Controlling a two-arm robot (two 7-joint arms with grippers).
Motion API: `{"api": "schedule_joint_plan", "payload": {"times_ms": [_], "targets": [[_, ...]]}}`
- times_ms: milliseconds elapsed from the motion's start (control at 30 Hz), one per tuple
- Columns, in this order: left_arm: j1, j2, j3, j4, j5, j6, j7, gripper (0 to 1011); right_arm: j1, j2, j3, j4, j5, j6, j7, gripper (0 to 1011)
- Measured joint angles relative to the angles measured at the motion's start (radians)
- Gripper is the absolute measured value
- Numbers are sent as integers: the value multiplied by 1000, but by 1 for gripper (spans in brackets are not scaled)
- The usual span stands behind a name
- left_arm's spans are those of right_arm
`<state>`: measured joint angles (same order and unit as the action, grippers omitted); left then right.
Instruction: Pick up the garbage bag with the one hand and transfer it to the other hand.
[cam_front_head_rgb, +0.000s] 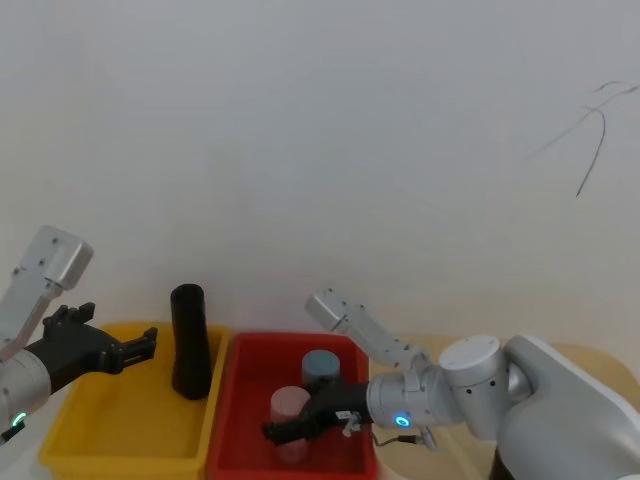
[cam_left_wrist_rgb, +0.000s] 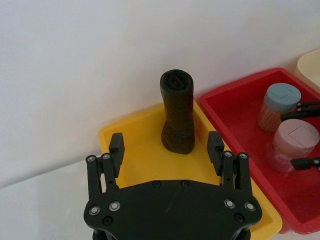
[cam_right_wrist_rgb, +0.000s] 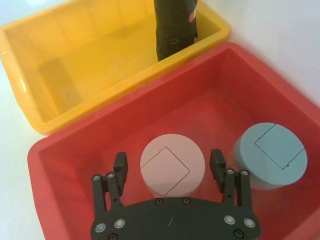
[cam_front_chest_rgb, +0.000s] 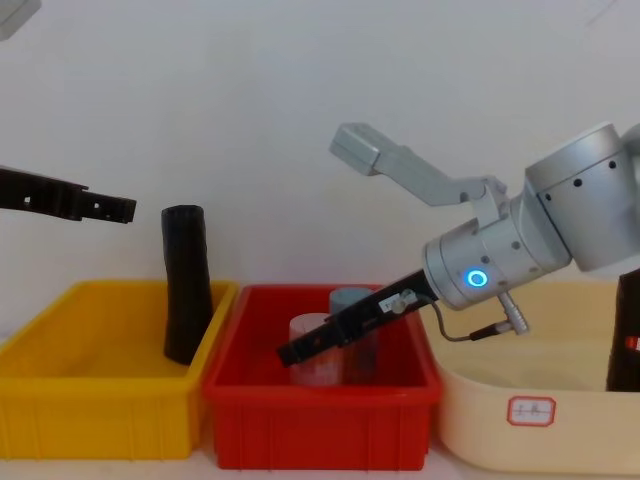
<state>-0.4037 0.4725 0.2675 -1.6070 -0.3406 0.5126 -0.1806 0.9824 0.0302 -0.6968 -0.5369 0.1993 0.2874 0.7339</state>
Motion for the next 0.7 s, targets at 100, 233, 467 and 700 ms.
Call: {"api": "schedule_joint_plan", "payload": {"times_ms": [100,233,467,700], "targets": [[0,0,0,0,0,0,0,1000,5,-6,1,17,-1,-7,2,1002],[0,0,0,0,0,0,0,1000,12,-14,2,39,-2,-18,6,935],[0,0,0,0,0,0,0,1000,19,-21,3,62,-2,-28,9,737],[0,0,0,0,0,0,0,1000,23,-26,4,75,-3,-35,12,663]]}}
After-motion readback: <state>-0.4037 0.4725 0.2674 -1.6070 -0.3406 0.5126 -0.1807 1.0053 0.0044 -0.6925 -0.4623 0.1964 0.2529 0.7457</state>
